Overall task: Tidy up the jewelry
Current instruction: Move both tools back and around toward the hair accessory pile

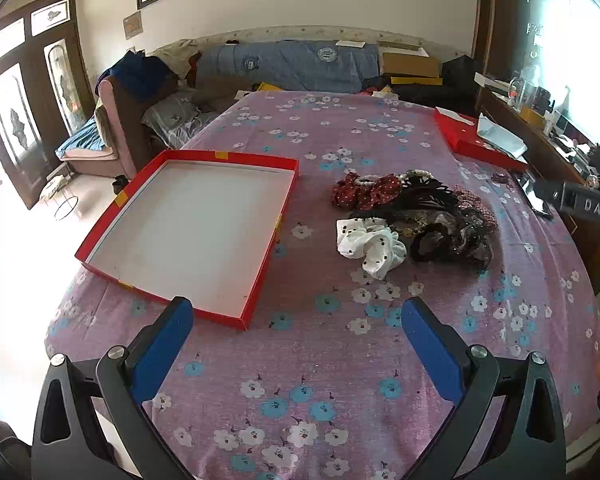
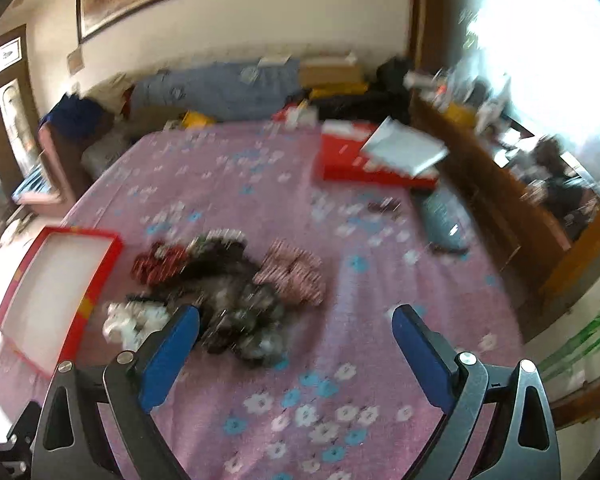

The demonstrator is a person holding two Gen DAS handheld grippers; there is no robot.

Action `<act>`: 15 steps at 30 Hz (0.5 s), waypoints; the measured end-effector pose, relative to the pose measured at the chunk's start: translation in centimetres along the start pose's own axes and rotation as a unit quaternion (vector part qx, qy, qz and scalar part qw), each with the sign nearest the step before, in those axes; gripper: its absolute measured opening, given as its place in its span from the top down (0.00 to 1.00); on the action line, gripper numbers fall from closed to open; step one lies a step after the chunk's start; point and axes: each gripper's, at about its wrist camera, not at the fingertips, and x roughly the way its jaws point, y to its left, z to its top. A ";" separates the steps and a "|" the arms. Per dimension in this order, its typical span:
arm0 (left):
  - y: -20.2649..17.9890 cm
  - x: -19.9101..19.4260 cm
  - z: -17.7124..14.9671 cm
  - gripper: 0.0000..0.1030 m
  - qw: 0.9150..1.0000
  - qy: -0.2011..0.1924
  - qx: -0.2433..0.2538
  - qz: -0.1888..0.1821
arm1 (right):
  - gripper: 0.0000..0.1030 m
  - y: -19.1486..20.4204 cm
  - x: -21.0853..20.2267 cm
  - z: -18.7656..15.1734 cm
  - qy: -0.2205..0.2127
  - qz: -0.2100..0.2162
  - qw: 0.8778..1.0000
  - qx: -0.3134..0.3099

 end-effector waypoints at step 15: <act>-2.0 0.2 -0.7 0.00 1.000 0.017 0.011 -0.013 | 0.09 -1.8 0.4 -2.8 0.043 0.038 0.998 0.037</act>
